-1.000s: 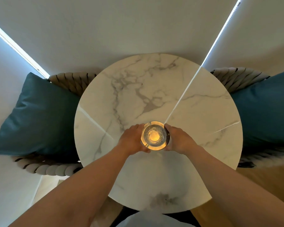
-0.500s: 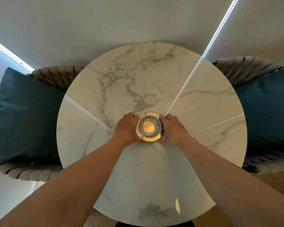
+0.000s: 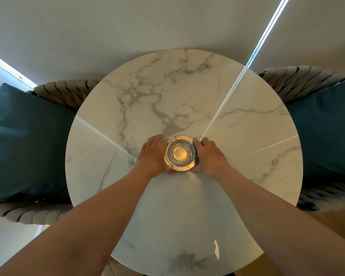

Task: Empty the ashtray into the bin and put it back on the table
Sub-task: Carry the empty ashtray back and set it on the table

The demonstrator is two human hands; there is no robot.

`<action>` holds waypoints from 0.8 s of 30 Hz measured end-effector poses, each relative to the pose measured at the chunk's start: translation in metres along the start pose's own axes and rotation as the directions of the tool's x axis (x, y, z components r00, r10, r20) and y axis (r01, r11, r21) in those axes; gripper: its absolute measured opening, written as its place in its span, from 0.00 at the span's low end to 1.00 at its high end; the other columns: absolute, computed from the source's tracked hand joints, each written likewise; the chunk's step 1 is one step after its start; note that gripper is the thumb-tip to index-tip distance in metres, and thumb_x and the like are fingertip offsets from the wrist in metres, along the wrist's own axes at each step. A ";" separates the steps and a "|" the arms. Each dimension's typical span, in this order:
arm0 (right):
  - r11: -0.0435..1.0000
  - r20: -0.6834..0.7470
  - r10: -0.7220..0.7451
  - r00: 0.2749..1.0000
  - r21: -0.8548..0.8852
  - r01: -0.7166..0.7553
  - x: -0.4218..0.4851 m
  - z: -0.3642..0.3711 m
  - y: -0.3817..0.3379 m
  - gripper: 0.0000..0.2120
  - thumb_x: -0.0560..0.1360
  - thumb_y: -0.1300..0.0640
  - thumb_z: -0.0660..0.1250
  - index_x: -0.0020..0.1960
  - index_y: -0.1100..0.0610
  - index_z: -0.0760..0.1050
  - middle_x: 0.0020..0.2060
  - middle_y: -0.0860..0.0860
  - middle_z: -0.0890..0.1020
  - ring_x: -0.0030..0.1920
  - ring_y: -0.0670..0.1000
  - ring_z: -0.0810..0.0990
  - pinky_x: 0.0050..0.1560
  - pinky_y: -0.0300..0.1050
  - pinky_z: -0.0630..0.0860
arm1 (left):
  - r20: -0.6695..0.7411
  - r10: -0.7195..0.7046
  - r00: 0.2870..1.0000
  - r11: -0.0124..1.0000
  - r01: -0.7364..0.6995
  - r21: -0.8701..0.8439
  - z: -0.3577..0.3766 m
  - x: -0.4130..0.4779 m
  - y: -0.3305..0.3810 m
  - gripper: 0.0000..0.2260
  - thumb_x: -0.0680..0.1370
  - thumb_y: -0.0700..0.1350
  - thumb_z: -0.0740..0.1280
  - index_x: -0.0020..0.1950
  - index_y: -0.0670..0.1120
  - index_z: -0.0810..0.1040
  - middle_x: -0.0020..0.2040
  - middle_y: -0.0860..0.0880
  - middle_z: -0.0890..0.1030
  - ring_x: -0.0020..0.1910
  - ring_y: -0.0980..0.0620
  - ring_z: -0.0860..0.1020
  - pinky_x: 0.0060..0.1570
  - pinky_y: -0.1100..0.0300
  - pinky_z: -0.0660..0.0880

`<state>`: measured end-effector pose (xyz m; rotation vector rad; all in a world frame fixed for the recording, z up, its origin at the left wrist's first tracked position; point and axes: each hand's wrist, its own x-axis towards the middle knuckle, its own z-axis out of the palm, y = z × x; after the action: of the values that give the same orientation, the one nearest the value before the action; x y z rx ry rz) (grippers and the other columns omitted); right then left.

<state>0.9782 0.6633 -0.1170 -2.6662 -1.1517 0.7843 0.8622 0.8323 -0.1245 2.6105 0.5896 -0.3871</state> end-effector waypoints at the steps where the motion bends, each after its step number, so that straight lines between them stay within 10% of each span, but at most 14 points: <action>1: 1.000 0.001 0.001 1.000 0.003 -0.001 0.000 0.000 0.000 0.49 0.63 0.47 0.78 0.76 0.57 0.58 0.64 0.57 0.69 0.62 0.59 0.70 0.59 0.52 0.74 | 0.003 0.001 1.000 1.000 -0.001 0.002 0.000 0.000 0.000 0.51 0.58 0.59 0.81 0.74 0.46 0.61 0.73 0.47 0.62 0.74 0.45 0.58 0.72 0.51 0.59; 24: 0.986 0.016 0.107 0.994 0.128 -0.108 -0.033 0.007 0.017 0.48 0.67 0.51 0.77 0.78 0.56 0.53 0.66 0.55 0.70 0.65 0.60 0.70 0.61 0.53 0.72 | -0.056 -0.098 0.994 0.992 0.093 -0.090 0.012 -0.044 -0.016 0.53 0.60 0.61 0.79 0.77 0.45 0.57 0.76 0.47 0.60 0.75 0.47 0.57 0.74 0.52 0.57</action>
<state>0.9668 0.6279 -0.1148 -2.6378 -0.9305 0.8573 0.8148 0.8250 -0.1250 2.5246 0.7374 -0.3055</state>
